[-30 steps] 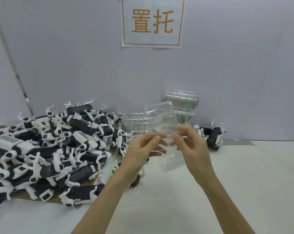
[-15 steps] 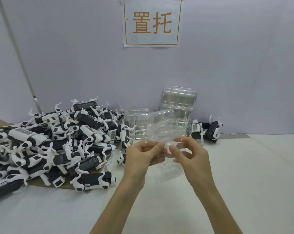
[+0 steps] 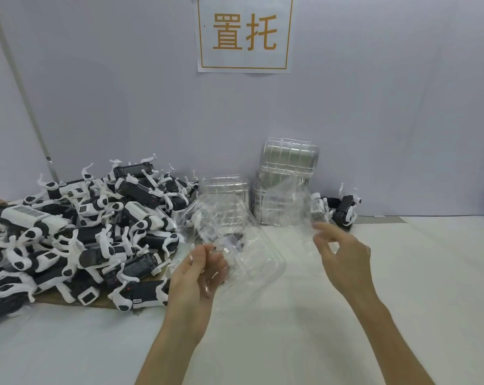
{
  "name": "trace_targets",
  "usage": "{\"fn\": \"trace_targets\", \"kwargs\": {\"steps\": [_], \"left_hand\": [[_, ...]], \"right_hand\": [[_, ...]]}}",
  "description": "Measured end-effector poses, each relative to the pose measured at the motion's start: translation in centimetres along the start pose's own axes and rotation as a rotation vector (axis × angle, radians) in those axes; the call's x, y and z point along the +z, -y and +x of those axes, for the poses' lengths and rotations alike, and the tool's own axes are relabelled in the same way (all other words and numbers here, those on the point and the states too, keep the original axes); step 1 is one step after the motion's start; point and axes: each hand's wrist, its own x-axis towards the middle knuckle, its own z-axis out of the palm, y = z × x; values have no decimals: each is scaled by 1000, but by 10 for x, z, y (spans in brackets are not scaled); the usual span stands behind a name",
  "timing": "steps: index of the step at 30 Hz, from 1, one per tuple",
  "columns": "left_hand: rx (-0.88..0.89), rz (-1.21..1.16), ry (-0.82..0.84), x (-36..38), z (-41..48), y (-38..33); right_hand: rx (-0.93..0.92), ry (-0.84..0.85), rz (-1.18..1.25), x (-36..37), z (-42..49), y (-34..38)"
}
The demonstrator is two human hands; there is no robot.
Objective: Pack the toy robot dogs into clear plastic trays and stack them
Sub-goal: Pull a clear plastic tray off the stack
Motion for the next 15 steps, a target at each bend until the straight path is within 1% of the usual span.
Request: {"fn": "trace_targets", "kwargs": {"steps": [2, 5, 6, 7, 8, 9, 10, 11, 12, 13, 14, 15], "left_hand": [[-44, -78, -47, -8, 2, 4], [-117, -179, -103, -11, 5, 6], [-130, -192, -111, -12, 7, 6], [-143, -200, -110, -13, 10, 6], [-158, -206, -100, -14, 12, 5], [-178, -208, -75, -15, 15, 3], [-202, -196, -38, -15, 17, 1], [-230, -163, 0, -15, 19, 0], [-261, -112, 30, -15, 20, -1], [-287, -59, 47, -15, 21, -1], [-304, -16, 55, -16, 22, 1], [-315, 19, 70, -15, 22, 3]], "right_hand": [[-31, 53, -172, 12, 8, -14], [2, 264, -520, 29, 12, -27], [16, 310, -586, 34, 12, -29], [23, 306, -551, 38, 12, -27], [31, 257, -391, 40, 12, -21], [40, 204, -141, 40, 11, -12], [71, 192, 131, 40, 10, -2], [114, 244, 365, 38, 9, 10], [165, 345, 528, 36, 9, 21], [222, 455, 609, 35, 7, 27], [278, 551, 636, 35, 6, 32], [318, 608, 642, 35, 4, 34]]}}
